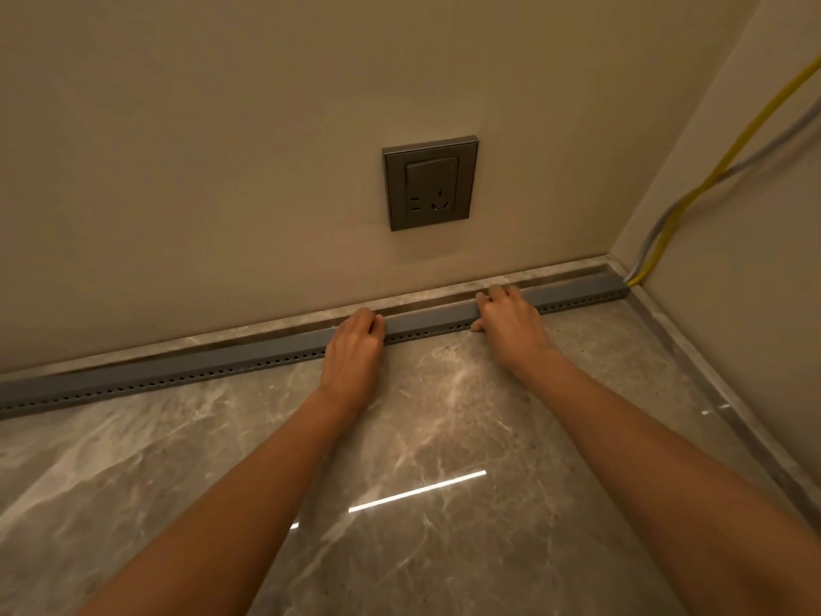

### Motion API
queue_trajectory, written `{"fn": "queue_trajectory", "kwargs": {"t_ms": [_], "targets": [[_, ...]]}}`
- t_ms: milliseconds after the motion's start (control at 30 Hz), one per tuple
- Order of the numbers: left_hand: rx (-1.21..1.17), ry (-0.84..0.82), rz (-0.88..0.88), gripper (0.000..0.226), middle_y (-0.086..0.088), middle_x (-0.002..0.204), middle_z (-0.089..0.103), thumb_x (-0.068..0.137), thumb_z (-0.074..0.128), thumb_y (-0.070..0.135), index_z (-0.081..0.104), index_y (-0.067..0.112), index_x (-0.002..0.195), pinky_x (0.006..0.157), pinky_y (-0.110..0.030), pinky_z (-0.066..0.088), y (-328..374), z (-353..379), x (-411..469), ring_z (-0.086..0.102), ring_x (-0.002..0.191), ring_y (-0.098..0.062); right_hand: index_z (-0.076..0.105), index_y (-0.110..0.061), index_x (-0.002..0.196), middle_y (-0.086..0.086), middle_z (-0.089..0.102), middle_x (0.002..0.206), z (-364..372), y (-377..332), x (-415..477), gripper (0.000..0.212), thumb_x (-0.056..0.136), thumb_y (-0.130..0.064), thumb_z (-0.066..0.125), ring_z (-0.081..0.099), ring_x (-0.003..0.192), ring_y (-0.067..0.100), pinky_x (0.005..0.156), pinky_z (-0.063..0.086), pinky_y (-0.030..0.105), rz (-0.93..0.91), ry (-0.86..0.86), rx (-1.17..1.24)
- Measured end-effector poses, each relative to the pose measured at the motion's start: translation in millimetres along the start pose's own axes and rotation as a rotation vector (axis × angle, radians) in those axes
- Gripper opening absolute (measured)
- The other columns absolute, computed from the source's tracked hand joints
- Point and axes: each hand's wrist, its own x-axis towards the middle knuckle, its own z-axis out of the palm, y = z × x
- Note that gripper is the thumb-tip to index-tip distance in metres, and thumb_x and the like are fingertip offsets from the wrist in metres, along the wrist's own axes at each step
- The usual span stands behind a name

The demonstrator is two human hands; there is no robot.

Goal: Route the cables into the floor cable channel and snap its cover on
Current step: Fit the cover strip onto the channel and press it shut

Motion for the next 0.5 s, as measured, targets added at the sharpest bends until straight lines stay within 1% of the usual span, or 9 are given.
{"fn": "queue_trajectory", "kwargs": {"t_ms": [67,100,133,200,267,333,367,433,500], "targets": [[-0.013,0.011,-0.008,0.025,-0.022,0.112,0.055,0.085,0.047,-0.008,0.053,-0.004,0.109,0.083,-0.042,0.045,1.6,-3.7,3.5,0.052,0.102,-0.036,0.045,-0.001,0.128,0.016,0.049,0.132,-0.4,-1.8,1.6,0.04,0.094,-0.022,0.049,0.04,0.125,0.031,0.096,0.044,0.038,0.012,0.0,-0.002],[-0.016,0.053,0.009,0.018,-0.023,0.102,0.059,0.082,0.053,-0.009,0.057,-0.006,0.1,0.075,-0.043,0.047,2.2,-5.9,3.8,0.057,0.093,-0.036,0.044,-0.001,0.128,0.016,0.047,0.133,-0.6,-2.6,2.1,0.04,0.094,-0.022,0.049,0.04,0.125,0.031,0.095,0.045,0.038,0.016,0.0,-0.001],[0.001,0.083,0.046,0.012,-0.022,0.087,0.062,0.076,0.062,-0.01,0.06,-0.006,0.088,0.062,-0.038,0.05,2.6,-8.4,3.8,0.061,0.079,-0.035,0.045,0.0,0.128,0.016,0.045,0.133,-1.0,-3.2,2.3,0.039,0.094,-0.021,0.049,0.04,0.124,0.031,0.092,0.046,0.038,0.017,0.002,0.001],[0.104,0.097,0.106,0.021,-0.014,0.062,0.063,0.055,0.081,-0.008,0.065,-0.002,0.068,0.042,-0.025,0.045,2.9,-12.1,3.5,0.061,0.054,-0.028,0.048,0.002,0.123,0.016,0.042,0.133,-1.5,-4.0,3.7,0.036,0.094,-0.019,0.05,0.04,0.122,0.031,0.087,0.048,0.039,0.017,0.016,0.01],[0.179,0.111,0.105,0.029,-0.01,0.054,0.062,0.042,0.087,-0.004,0.067,0.002,0.062,0.038,-0.02,0.041,2.4,-13.2,5.6,0.06,0.048,-0.025,0.052,0.003,0.121,0.016,0.042,0.131,-2.2,-4.1,6.3,0.034,0.093,-0.018,0.052,0.04,0.122,0.03,0.087,0.047,0.038,0.018,0.033,0.003],[0.221,0.087,0.089,0.029,-0.011,0.056,0.063,0.041,0.086,-0.005,0.065,0.002,0.06,0.04,-0.022,0.042,3.8,-13.7,9.9,0.061,0.052,-0.026,0.053,0.003,0.119,0.016,0.046,0.128,-3.2,-4.3,11.3,0.034,0.093,-0.018,0.051,0.041,0.121,0.03,0.09,0.045,0.038,0.004,0.035,-0.02],[0.239,0.052,0.069,0.024,-0.013,0.064,0.065,0.05,0.082,-0.005,0.065,0.0,0.066,0.046,-0.026,0.045,5.0,-13.8,11.4,0.062,0.061,-0.028,0.054,0.003,0.118,0.016,0.048,0.126,-4.0,-4.8,14.1,0.033,0.093,-0.018,0.051,0.042,0.12,0.031,0.091,0.045,0.038,0.001,0.031,-0.023],[0.244,-0.016,0.029,0.014,-0.017,0.095,0.062,0.077,0.061,-0.002,0.062,-0.003,0.09,0.067,-0.037,0.047,6.0,-11.4,16.3,0.057,0.091,-0.032,0.054,0.004,0.118,0.017,0.052,0.124,-6.6,-6.4,18.5,0.03,0.094,-0.014,0.051,0.045,0.119,0.032,0.091,0.046,0.04,0.006,0.014,-0.027],[0.258,-0.062,0.021,0.022,-0.016,0.115,0.053,0.088,0.045,0.002,0.053,-0.002,0.108,0.078,-0.038,0.043,3.4,-5.3,21.0,0.048,0.108,-0.032,0.054,0.004,0.117,0.018,0.053,0.123,-6.5,-6.3,22.1,0.028,0.094,-0.009,0.049,0.046,0.118,0.033,0.091,0.046,0.04,-0.004,0.002,-0.044]]}}
